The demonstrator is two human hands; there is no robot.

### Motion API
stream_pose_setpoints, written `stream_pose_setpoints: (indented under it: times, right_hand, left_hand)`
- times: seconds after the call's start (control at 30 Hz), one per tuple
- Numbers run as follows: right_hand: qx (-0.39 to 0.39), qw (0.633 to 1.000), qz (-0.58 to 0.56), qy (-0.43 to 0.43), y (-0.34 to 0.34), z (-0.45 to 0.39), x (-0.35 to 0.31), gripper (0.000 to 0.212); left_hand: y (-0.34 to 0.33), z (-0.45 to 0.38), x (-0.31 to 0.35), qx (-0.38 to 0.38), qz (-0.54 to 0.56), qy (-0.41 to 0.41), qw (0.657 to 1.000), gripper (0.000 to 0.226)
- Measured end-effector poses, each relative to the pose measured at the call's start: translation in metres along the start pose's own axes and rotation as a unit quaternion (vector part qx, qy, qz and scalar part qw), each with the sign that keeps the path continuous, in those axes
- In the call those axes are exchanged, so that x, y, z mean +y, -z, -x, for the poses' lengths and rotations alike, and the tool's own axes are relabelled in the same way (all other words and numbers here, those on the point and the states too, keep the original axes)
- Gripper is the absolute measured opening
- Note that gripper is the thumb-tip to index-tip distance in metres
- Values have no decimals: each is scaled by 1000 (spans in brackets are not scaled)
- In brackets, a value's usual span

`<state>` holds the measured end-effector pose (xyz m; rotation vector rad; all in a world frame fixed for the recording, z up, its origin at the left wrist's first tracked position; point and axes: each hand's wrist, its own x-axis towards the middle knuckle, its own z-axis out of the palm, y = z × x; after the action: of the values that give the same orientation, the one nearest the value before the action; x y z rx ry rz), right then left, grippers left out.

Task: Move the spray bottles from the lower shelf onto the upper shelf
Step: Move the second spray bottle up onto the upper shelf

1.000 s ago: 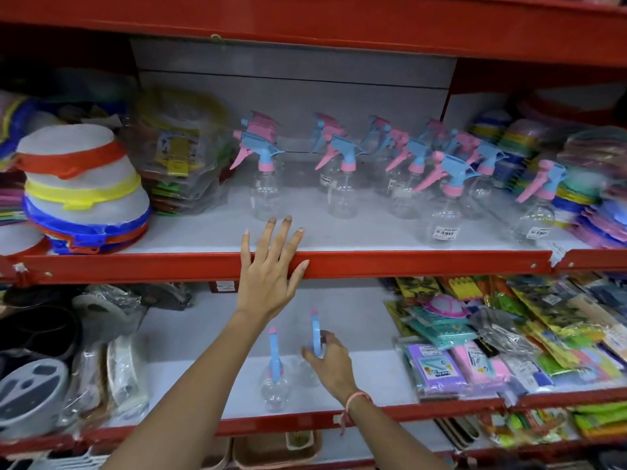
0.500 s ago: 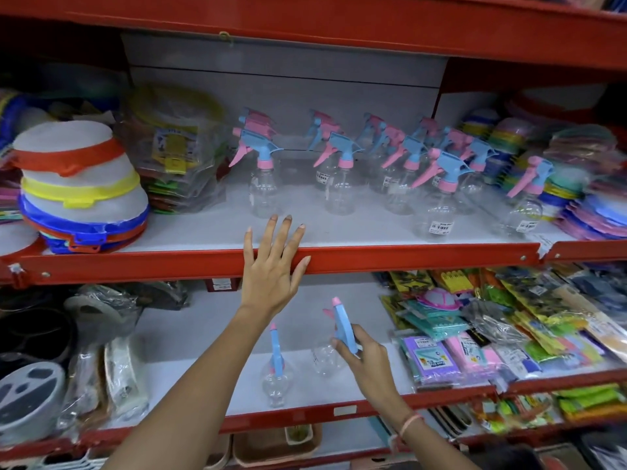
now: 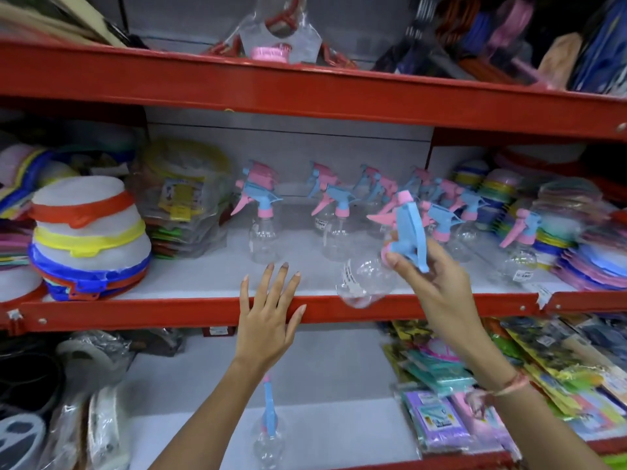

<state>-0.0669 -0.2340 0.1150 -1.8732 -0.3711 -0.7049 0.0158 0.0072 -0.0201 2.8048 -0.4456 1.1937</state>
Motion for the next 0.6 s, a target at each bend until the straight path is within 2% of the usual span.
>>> stream_pose_setpoints:
  times: [0.23, 0.47, 0.6]
  right_hand:
    - [-47, 997, 59, -19, -22, -64, 25, 24]
    - [-109, 979, 165, -44, -41, -92, 51, 24]
    - [-97, 981, 158, -59, -45, -95, 63, 29]
  left_hand:
    - [-3, 1, -1, 5, -9, -1, 1000, 59]
    - [-6, 0, -1, 18, -24, -2, 1000, 58]
    - [-7, 1, -2, 21, -30, -2, 999, 59]
